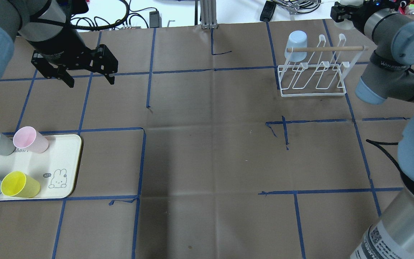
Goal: Transfer IKEA cup to right arm and place on rack
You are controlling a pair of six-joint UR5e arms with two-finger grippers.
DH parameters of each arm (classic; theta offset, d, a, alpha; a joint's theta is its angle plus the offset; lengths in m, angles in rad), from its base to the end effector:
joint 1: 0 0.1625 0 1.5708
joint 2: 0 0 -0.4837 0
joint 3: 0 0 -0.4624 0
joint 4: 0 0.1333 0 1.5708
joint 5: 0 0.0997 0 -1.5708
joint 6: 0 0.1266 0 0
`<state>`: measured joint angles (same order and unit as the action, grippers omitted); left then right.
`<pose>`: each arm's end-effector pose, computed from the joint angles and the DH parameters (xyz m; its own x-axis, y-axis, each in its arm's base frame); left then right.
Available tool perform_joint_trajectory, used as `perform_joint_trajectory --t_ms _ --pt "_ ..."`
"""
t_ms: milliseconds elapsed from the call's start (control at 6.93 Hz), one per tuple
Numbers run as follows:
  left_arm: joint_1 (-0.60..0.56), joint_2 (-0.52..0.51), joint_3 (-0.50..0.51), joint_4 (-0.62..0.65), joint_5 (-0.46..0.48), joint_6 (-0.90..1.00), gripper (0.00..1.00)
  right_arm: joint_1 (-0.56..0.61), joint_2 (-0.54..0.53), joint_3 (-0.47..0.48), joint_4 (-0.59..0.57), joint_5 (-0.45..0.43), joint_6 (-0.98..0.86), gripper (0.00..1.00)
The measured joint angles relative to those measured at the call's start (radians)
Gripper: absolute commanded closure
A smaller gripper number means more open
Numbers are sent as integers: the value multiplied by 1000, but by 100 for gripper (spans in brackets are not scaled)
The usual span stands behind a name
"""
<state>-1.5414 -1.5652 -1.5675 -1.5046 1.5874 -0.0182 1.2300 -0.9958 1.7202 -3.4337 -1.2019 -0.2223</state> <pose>-0.1144 -0.5722 0.5316 -0.9987 -0.0488 -0.0152 -0.0475 0.9960 -0.0753 -0.0848 -0.7745 0.3030 -0.9951 -0.0840 0.0528 -0.0814 0.3858 -0.9190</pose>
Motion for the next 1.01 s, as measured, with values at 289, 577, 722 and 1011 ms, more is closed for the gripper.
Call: perform_joint_trajectory --t_ms 289,577,722,1011 --pt "-1 9 -5 29 -4 -4 0 -7 33 -2 -2 16 -6 64" --pt "0 -6 -9 35 -7 -7 0 -10 47 28 -6 15 -5 63" --pt "0 -18 -14 38 -7 -11 0 -12 47 45 -7 12 -4 41" --pt "0 -31 -20 45 -7 -15 0 -18 42 66 -4 10 5 1"
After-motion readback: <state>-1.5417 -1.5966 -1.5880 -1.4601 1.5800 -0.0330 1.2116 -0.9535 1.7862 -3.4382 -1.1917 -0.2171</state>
